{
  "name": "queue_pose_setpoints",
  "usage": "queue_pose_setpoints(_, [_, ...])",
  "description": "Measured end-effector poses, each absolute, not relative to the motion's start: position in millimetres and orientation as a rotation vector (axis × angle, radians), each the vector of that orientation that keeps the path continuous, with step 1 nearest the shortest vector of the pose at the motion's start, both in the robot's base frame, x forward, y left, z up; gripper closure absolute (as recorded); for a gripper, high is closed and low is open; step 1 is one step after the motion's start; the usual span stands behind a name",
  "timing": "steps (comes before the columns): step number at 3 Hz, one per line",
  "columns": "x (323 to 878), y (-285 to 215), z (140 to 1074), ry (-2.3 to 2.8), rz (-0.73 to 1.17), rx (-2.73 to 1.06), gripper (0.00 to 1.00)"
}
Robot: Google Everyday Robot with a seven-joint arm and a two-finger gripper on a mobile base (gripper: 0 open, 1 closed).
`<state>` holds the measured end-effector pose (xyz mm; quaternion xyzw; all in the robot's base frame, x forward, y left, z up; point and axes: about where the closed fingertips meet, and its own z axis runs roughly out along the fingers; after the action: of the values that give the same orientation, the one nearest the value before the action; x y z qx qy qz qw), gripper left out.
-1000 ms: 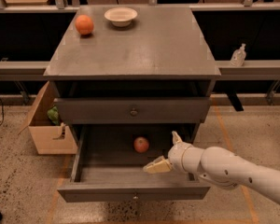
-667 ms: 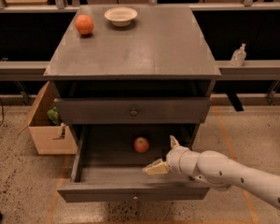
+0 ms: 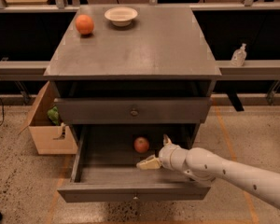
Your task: Pick apple from middle drawer and place on counter
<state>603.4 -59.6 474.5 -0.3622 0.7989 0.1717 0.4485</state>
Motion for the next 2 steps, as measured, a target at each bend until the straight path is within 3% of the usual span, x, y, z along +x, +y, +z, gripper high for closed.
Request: queue_pose_setpoints(2, [646, -41, 449, 1.976, 0.361, -0.913, 0.00])
